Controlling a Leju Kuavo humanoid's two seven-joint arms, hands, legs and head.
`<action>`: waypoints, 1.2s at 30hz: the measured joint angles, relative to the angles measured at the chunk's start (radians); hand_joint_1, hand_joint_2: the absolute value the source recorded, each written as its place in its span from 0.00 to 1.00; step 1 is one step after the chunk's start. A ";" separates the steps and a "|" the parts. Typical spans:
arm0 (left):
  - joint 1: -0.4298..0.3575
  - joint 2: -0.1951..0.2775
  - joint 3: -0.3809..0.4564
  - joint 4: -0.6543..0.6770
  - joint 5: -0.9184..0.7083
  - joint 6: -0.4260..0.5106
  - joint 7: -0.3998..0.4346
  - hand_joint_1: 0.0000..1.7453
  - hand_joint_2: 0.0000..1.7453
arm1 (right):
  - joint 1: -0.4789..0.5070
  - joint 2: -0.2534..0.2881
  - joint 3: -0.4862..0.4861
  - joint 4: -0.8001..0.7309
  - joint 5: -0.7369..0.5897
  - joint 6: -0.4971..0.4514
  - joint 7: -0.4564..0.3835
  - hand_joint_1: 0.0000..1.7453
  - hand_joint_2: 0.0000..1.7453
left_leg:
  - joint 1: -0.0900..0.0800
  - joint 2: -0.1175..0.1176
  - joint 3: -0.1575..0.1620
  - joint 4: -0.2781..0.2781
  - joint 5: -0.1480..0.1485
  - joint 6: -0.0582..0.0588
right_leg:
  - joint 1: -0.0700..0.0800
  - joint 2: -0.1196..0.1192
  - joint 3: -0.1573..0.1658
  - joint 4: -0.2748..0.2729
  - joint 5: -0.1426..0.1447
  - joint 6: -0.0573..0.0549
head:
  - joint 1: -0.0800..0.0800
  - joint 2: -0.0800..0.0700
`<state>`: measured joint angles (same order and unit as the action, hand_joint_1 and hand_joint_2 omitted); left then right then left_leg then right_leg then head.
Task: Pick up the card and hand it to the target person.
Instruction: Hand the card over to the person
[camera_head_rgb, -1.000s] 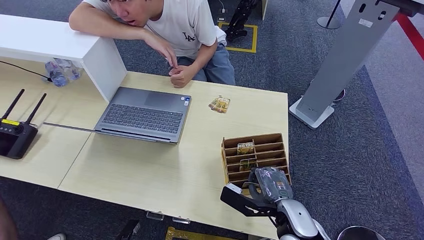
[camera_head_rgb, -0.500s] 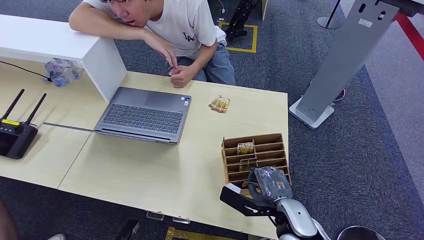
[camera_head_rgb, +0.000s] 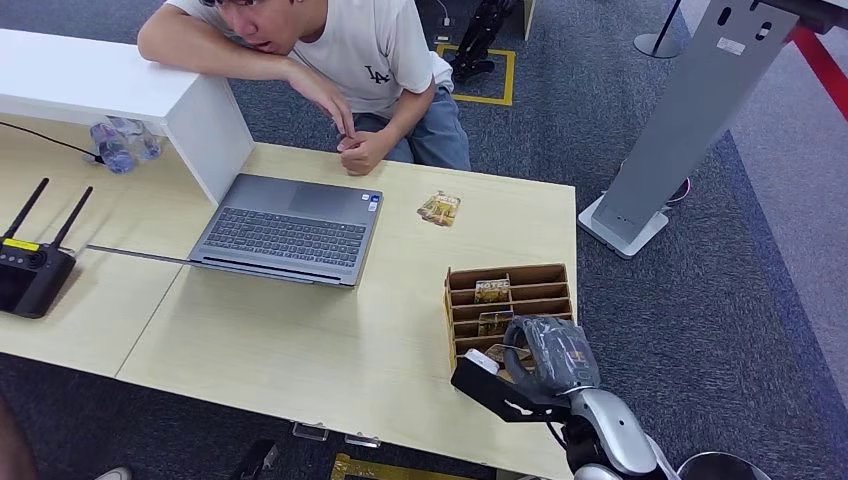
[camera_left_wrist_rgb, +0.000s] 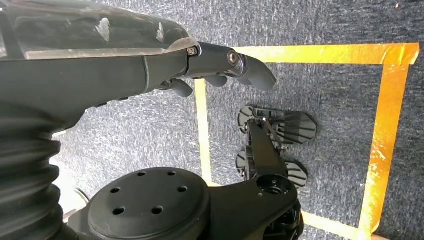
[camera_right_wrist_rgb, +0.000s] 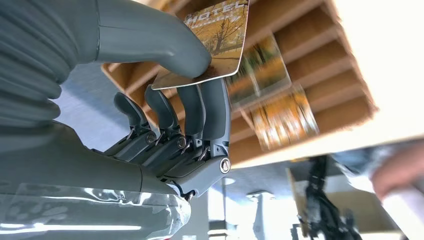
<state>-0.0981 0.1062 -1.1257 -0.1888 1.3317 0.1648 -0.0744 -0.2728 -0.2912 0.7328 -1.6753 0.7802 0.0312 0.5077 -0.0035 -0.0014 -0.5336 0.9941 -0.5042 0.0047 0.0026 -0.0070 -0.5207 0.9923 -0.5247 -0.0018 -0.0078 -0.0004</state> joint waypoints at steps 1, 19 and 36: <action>0.000 0.001 0.000 0.000 0.000 0.000 0.000 0.00 1.00 | -0.004 -0.009 -0.010 -0.022 -0.033 -0.003 -0.013 0.87 1.00 | 0.000 0.000 0.000 0.000 0.000 0.000 | 0.000 0.000 0.000 0.000 0.000 0.000 | 0.000 0.000; 0.000 0.009 0.000 0.000 -0.003 -0.009 -0.007 0.00 1.00 | -0.097 -0.087 -0.132 -0.290 -0.285 -0.156 -0.270 0.87 1.00 | 0.000 0.000 0.000 0.000 0.000 0.000 | 0.000 0.000 0.000 0.000 0.000 0.000 | 0.000 0.000; -0.012 -0.002 -0.001 0.000 -0.023 -0.019 -0.013 0.00 1.00 | -0.152 0.021 -0.107 -0.090 0.240 -0.553 -0.371 0.87 1.00 | 0.000 0.000 -0.001 0.000 0.000 0.000 | 0.000 0.000 0.000 0.000 0.000 0.000 | 0.000 0.000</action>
<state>-0.1100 0.1039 -1.1265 -0.1889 1.3089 0.1455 -0.0872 -0.4252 -0.2702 0.6259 -1.7655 1.0201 -0.5217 0.1362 -0.0034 -0.0017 -0.5343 0.9944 -0.5041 0.0047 0.0027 -0.0073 -0.5202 0.9928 -0.5245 -0.0019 -0.0075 -0.0004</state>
